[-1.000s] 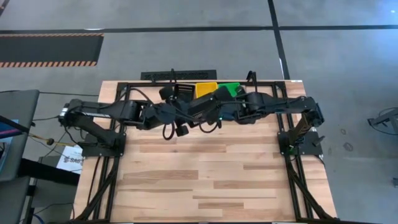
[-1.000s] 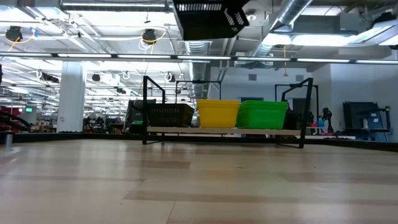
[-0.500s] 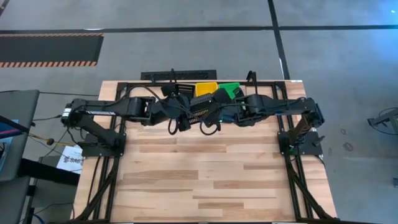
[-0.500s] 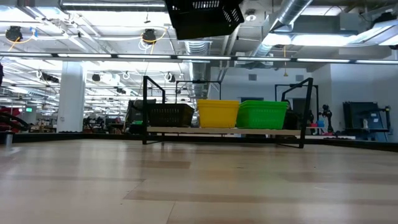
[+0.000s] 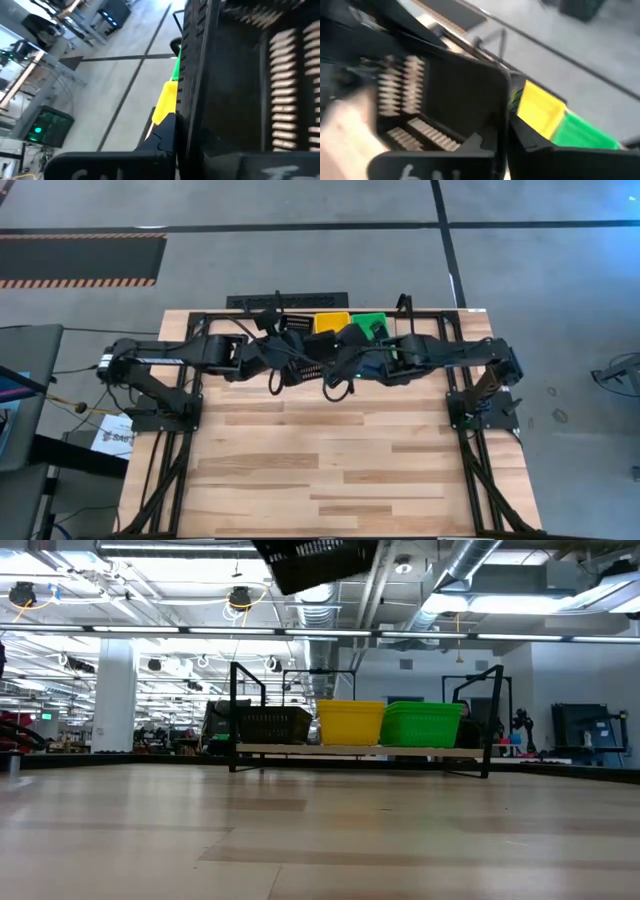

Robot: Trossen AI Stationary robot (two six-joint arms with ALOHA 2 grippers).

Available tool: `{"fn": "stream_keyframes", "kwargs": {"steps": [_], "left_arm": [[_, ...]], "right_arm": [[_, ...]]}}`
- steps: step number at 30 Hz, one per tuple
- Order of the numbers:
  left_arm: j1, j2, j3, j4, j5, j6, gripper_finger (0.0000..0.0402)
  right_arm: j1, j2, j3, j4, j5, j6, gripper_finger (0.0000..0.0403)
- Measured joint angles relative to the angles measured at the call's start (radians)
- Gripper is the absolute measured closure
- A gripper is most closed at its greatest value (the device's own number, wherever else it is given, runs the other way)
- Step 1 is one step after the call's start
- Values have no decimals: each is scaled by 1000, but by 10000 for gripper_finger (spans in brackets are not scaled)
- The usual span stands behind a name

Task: Stack baskets on shelf by color
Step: Stack the black bin on top of the black bins on the shelf

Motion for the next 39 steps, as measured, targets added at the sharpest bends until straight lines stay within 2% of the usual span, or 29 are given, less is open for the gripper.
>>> {"fn": "stream_keyframes", "kwargs": {"steps": [7,15,20,25,31,33,36,39], "left_arm": [[5,1,2,23,38,-25,400],[7,2,1,9,22,-45,401],[17,-27,0,-44,-106,-24,401],[71,-176,59,-221,-113,-185,401],[122,-405,80,-377,-117,-346,401],[121,-455,80,-419,-129,-379,401],[113,-502,80,-472,-136,-422,401],[106,-508,80,-515,-135,-435,401]], "right_arm": [[88,-1,107,139,31,-208,309],[138,-5,197,187,49,-336,202],[164,-11,242,144,45,-301,166],[191,-16,241,2,46,-189,169],[149,-6,200,-279,44,128,193],[112,12,181,-349,-13,206,206],[48,23,147,-328,-128,194,244],[-12,40,114,-220,-221,93,310]]}}
